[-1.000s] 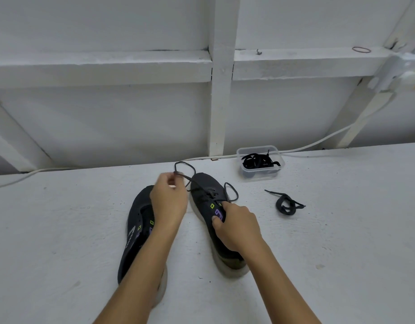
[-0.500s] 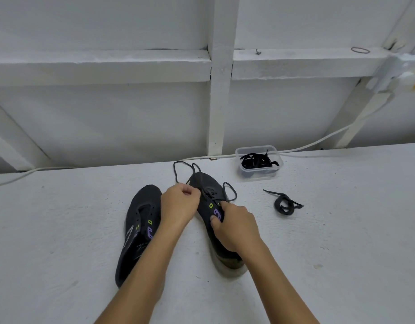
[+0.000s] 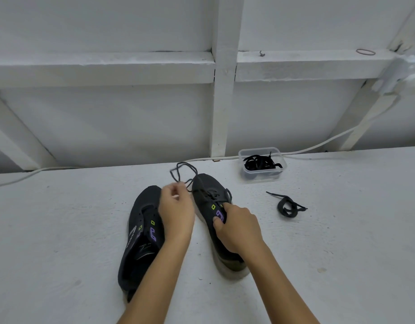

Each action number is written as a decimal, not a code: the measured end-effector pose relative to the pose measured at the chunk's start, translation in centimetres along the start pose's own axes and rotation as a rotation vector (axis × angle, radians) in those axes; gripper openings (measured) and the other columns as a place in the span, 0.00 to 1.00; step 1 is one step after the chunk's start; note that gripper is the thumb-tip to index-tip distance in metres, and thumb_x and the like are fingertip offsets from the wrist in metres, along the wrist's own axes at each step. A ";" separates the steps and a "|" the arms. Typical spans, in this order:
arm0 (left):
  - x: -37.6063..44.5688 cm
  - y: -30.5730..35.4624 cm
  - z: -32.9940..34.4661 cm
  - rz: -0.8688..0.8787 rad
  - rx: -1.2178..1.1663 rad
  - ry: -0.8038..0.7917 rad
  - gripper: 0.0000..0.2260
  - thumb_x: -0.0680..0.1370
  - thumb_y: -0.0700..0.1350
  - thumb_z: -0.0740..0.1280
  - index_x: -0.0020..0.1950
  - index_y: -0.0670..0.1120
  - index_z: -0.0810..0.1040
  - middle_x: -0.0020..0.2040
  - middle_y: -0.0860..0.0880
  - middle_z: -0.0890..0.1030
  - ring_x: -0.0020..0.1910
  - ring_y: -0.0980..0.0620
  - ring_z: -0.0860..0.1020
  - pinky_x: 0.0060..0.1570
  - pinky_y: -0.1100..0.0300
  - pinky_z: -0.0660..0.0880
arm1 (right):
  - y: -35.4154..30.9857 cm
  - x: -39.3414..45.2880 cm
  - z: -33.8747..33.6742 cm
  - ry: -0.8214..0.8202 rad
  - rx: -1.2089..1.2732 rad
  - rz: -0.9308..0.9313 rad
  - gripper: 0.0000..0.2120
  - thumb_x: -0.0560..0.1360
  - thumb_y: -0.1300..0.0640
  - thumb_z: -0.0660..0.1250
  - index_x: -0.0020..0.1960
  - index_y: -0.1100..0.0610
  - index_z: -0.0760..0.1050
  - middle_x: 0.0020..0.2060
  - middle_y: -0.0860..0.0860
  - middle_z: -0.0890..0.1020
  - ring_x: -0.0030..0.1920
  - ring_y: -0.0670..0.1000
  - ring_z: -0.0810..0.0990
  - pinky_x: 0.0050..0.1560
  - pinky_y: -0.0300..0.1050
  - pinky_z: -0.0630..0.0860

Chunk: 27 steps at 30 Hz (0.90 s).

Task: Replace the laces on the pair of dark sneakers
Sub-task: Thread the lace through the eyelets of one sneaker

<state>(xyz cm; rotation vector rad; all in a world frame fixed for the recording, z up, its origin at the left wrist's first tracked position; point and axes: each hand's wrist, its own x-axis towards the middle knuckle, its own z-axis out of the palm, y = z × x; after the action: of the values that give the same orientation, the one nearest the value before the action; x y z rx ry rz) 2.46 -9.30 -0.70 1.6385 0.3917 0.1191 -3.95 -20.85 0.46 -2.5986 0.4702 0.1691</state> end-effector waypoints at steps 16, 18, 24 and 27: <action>0.1 -1.0 0.2 -0.039 0.354 -0.231 0.08 0.76 0.55 0.71 0.41 0.53 0.81 0.40 0.57 0.82 0.40 0.60 0.79 0.36 0.64 0.71 | -0.1 0.0 -0.1 0.009 -0.016 -0.013 0.13 0.81 0.47 0.60 0.57 0.55 0.73 0.53 0.54 0.81 0.49 0.58 0.76 0.45 0.46 0.66; -0.2 -1.7 0.6 -0.016 0.363 -0.268 0.08 0.75 0.54 0.73 0.42 0.51 0.83 0.39 0.57 0.82 0.39 0.63 0.79 0.34 0.71 0.70 | -0.1 0.0 -0.1 0.008 -0.023 -0.020 0.13 0.81 0.46 0.60 0.57 0.55 0.73 0.53 0.54 0.81 0.53 0.58 0.78 0.46 0.47 0.67; -0.6 -1.4 1.2 0.155 0.202 -0.099 0.05 0.79 0.46 0.68 0.44 0.48 0.78 0.40 0.53 0.80 0.39 0.56 0.78 0.41 0.66 0.75 | -0.1 -0.1 -0.1 0.015 -0.015 -0.022 0.12 0.81 0.47 0.60 0.55 0.55 0.73 0.51 0.54 0.81 0.48 0.58 0.76 0.44 0.46 0.66; -0.3 -0.4 0.2 0.175 -0.063 0.188 0.04 0.81 0.49 0.64 0.47 0.51 0.73 0.47 0.48 0.80 0.45 0.52 0.79 0.46 0.57 0.77 | -0.1 -0.2 -0.2 0.016 0.001 -0.016 0.13 0.82 0.47 0.60 0.57 0.55 0.73 0.51 0.53 0.81 0.44 0.55 0.72 0.43 0.45 0.66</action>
<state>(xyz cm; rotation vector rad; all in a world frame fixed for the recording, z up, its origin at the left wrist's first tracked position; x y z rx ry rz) 2.13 -9.58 -1.11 1.6023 0.3823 0.4154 -4.07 -20.79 0.72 -2.6034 0.4546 0.1428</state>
